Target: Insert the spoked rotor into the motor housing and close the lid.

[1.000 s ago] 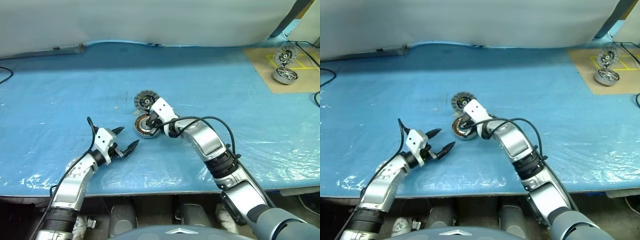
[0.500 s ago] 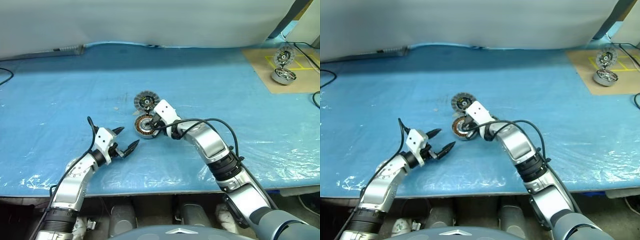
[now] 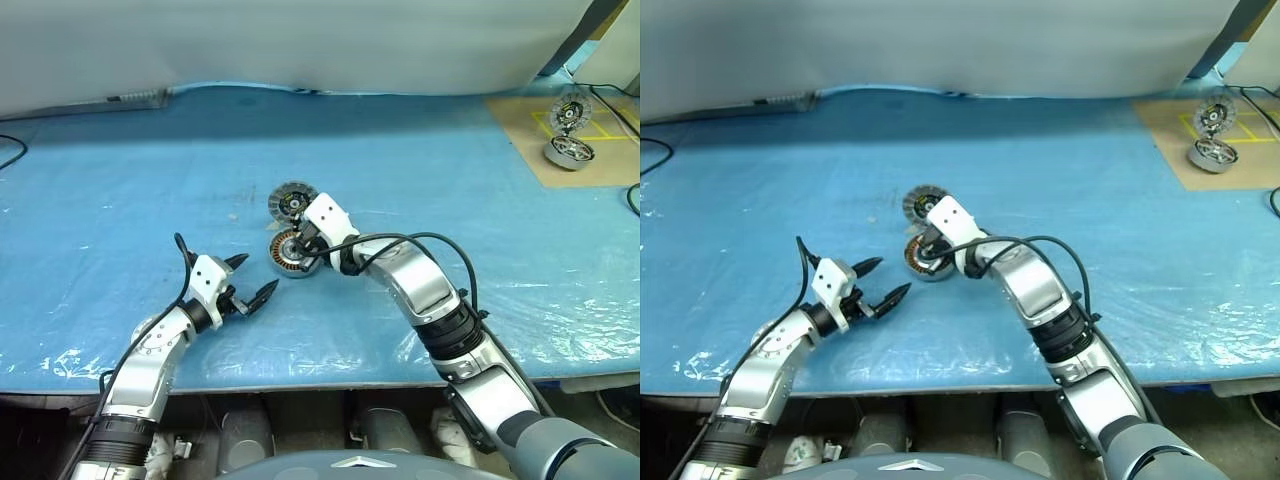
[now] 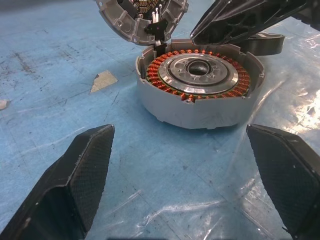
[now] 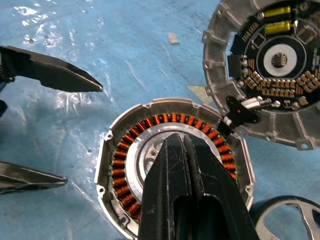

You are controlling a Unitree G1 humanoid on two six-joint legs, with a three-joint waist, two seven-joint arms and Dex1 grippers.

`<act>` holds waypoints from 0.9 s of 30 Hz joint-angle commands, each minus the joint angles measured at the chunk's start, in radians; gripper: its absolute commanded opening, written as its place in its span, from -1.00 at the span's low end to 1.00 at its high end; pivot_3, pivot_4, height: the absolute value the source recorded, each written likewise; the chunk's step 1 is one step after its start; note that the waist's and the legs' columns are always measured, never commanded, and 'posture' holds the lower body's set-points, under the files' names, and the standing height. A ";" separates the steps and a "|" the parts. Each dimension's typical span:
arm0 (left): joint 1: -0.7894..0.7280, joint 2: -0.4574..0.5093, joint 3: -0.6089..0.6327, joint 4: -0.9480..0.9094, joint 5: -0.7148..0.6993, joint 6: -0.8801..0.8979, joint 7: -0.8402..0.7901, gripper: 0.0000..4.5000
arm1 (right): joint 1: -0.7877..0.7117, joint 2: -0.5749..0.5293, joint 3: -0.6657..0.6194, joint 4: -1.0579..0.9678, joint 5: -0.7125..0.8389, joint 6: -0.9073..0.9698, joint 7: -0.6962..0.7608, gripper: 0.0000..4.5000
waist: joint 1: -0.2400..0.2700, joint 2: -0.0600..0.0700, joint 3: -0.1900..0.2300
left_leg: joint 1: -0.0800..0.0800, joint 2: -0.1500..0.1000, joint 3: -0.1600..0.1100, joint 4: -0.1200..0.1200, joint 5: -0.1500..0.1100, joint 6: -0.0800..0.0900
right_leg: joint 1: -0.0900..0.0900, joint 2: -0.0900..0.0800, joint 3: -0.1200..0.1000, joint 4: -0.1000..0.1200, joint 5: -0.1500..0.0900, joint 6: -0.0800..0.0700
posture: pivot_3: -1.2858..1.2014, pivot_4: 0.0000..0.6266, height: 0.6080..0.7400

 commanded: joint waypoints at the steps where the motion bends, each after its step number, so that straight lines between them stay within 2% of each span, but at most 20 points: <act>1: -0.005 0.003 0.009 -0.010 -0.006 -0.023 -0.004 1.00 | -0.011 0.003 -0.005 -0.008 -0.007 -0.018 -0.009 -0.99 | 0.000 0.000 0.000 | 0.000 0.000 0.000 0.000 0.000 0.000 | 0.000 0.000 0.000 0.000 0.000 0.000 | 0.03 -0.52 1.00; 27: -0.005 0.004 0.011 0.000 -0.005 -0.039 -0.003 1.00 | 0.010 0.011 0.033 0.028 -0.036 -0.037 -0.009 -0.99 | -0.002 0.000 0.000 | 0.000 0.000 0.000 -0.001 0.000 0.000 | 0.000 0.000 0.000 -0.001 0.000 0.000 | 0.03 -0.52 1.00</act>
